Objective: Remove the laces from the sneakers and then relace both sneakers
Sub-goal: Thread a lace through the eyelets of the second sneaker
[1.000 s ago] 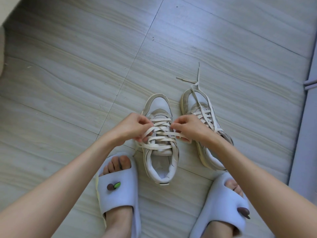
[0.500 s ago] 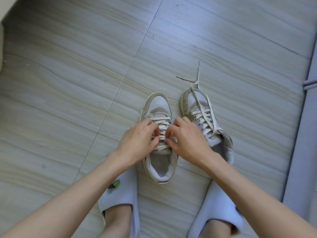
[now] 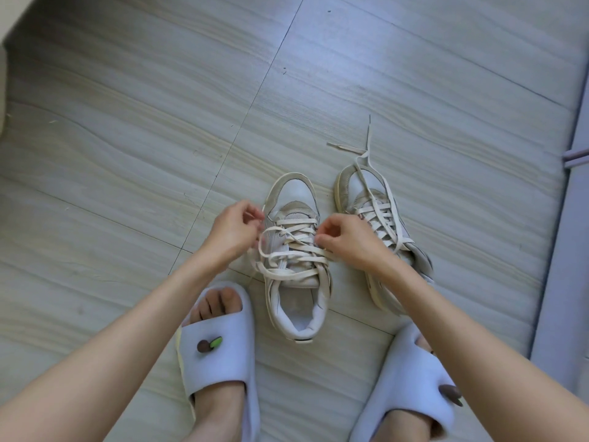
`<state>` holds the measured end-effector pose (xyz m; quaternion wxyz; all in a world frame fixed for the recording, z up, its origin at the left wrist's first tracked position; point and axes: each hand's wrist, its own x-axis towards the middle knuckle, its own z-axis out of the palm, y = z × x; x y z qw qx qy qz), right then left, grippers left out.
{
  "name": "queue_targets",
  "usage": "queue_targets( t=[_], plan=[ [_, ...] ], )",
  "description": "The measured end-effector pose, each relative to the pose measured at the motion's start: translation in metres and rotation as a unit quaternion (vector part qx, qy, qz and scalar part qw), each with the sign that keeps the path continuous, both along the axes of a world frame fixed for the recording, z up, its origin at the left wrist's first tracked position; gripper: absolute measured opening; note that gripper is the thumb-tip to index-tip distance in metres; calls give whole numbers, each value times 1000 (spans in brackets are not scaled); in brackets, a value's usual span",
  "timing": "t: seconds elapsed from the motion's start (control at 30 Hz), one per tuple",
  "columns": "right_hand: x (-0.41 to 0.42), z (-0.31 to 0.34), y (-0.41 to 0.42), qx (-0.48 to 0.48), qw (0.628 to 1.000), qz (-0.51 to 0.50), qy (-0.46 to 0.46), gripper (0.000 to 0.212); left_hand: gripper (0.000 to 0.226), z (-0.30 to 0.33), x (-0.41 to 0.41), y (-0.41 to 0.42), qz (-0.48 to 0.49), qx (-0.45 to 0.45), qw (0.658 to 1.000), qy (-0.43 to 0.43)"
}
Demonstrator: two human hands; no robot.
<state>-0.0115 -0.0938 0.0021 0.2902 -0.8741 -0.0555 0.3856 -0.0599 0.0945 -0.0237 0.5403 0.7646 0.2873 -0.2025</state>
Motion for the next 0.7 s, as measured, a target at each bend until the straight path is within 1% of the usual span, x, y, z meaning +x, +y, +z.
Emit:
queue_targets(
  t=[0.03, 0.07, 0.13, 0.17, 0.23, 0.33, 0.43, 0.53, 0.63, 0.7],
  plan=[
    [2, -2, 1, -5, 1000, 12, 19, 6, 14, 0, 1, 1, -14, -70, 996, 48],
    [3, -3, 1, -4, 999, 17, 29, 7, 11, 1, 1, 2, -51, -106, 990, 73],
    [5, -4, 1, 8, 999, 12, 33, 8, 7, 1, 0, -1, -92, -111, 987, 76],
    [5, -5, 1, 12, 999, 10, 30, 8, 9, 1, 0, -4, -92, -100, 988, 70],
    [3, -6, 2, 14, 1000, 11, 17, 7, 11, 0, 2, -9, -98, -47, 993, 53],
    [0, -6, 4, 10, 999, 43, 6, 7, 12, 0, 4, -11, -161, 33, 986, 25],
    [-1, -3, 6, -5, 993, 120, 3, 8, 17, 6, 7, -10, -255, 72, 964, 3],
    [1, 0, 8, -3, 986, 165, -33, 9, 18, 12, 12, -8, -328, 118, 937, -39],
    [1, 6, 11, 32, 981, 175, -82, 8, 15, 18, 17, -8, -337, 130, 925, -120],
    [2, 9, 14, 53, 978, 179, -90, 8, 12, 20, 20, -12, -331, 121, 922, -159]
  ],
)
